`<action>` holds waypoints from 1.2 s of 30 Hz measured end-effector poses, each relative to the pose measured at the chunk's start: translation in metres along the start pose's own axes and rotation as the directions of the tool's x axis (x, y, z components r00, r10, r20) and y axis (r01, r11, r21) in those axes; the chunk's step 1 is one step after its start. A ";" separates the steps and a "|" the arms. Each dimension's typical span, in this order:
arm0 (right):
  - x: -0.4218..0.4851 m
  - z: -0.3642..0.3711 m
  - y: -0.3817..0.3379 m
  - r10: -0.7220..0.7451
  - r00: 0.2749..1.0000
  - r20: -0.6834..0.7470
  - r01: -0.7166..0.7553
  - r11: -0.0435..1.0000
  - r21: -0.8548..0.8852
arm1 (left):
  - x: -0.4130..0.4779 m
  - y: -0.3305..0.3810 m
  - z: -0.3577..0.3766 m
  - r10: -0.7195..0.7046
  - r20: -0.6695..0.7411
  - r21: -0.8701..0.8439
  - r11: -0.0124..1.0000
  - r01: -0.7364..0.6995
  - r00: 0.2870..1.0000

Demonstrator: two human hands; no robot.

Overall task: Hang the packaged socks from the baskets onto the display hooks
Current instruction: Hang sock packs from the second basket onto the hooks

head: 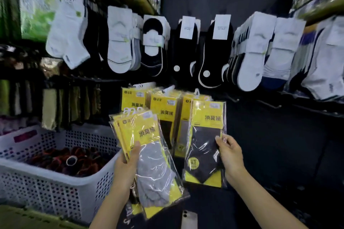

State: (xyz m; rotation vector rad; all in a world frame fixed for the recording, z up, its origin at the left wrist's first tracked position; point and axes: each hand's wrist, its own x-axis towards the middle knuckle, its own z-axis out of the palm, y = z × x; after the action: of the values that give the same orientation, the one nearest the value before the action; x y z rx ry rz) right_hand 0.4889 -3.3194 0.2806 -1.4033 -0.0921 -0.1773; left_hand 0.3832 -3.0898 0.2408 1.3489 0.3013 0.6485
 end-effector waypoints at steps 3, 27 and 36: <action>0.014 0.008 -0.009 -0.062 0.998 -0.002 0.061 0.995 -0.073 | 0.003 -0.001 -0.005 0.013 -0.017 0.019 1.000 -0.013 1.000; -0.064 0.037 0.015 0.070 0.964 0.256 -0.020 0.981 -0.194 | -0.034 -0.007 0.039 -0.179 0.151 -0.075 0.979 0.192 0.972; -0.054 0.018 0.010 0.072 0.985 0.155 -0.053 0.991 -0.121 | -0.028 -0.002 0.028 -0.073 0.130 0.027 0.997 0.070 0.989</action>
State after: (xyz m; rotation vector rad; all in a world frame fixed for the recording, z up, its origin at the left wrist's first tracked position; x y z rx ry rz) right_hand 0.4388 -3.2966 0.2645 -1.5338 -0.1718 -0.0179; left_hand 0.3770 -3.1291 0.2402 1.3888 0.2503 0.4959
